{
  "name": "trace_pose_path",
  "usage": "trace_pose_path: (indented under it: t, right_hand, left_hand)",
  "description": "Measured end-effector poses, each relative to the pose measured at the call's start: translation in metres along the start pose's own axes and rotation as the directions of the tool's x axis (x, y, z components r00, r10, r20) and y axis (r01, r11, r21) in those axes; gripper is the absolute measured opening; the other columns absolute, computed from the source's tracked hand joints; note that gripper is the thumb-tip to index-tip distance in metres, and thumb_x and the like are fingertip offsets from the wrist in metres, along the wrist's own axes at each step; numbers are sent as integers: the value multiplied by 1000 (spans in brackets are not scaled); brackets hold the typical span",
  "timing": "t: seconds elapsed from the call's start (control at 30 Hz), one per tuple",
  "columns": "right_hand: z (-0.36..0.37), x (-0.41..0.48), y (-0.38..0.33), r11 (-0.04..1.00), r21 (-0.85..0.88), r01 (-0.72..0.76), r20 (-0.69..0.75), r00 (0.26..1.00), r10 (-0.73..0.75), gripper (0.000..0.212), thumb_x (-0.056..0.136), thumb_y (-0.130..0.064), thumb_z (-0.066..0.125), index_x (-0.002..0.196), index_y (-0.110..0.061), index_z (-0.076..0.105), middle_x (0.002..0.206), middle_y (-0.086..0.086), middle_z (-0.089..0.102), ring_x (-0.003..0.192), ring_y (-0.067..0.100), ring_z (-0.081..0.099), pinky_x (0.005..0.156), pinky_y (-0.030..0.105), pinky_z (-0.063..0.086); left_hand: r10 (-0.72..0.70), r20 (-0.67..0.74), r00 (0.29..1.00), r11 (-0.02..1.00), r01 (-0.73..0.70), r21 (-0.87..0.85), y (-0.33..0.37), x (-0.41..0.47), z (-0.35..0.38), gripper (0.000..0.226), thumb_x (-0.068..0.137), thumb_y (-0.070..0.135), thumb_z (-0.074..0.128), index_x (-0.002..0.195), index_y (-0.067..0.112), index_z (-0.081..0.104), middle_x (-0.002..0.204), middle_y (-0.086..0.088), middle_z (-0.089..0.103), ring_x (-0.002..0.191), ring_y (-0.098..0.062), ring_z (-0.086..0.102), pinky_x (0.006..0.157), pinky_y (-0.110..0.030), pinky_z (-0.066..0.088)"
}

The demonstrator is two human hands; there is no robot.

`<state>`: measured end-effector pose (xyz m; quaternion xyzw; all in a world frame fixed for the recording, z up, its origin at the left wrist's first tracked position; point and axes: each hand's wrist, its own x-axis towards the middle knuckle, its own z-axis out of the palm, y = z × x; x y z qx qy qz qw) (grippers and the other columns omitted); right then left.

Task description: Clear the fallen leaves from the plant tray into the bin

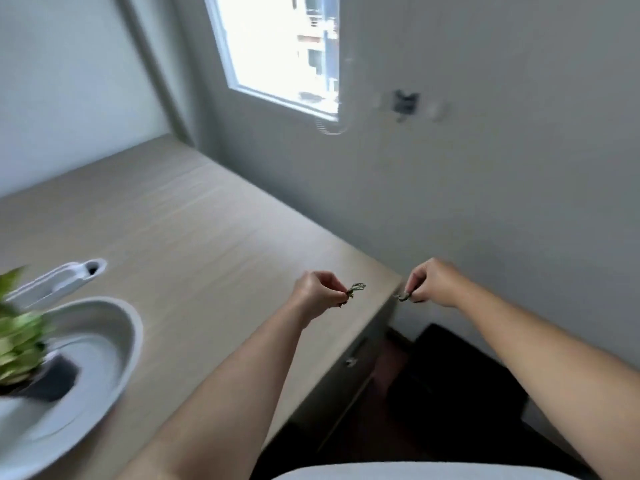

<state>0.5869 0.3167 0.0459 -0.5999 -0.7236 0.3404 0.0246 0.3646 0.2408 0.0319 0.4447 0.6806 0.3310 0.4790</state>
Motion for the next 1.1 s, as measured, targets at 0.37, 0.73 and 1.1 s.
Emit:
trace_pose_path:
  t: [0.37, 0.73, 1.1]
  right_hand:
    - [-29, -65, 270, 874, 172, -455, 32, 889, 457, 17, 68, -6, 76, 84, -11, 77, 81, 10, 73, 71, 12, 59, 51, 11, 36]
    - [37, -19, 335, 731, 371, -572, 75, 803, 591, 10, 72, -5, 76, 77, -13, 73, 86, 12, 73, 80, 23, 67, 61, 20, 46]
    - [24, -5, 338, 771, 369, -520, -2, 829, 560, 21, 90, -18, 59, 107, -14, 70, 120, 7, 68, 112, 23, 61, 97, 30, 45]
  left_hand:
    - [-112, 407, 907, 883, -98, 460, 29, 69, 276, 28, 68, 4, 74, 52, 24, 61, 44, 11, 57, 33, 6, 50, 46, -9, 41]
    - [-441, 348, 828, 780, 162, 604, -49, 144, 339, 22, 73, 6, 77, 58, 14, 64, 70, -5, 67, 58, -11, 62, 73, -29, 61]
    - [-363, 351, 863, 823, 121, 554, -21, 167, 341, 52, 84, 43, 64, 128, 18, 54, 130, -3, 58, 117, -24, 56, 102, -35, 47]
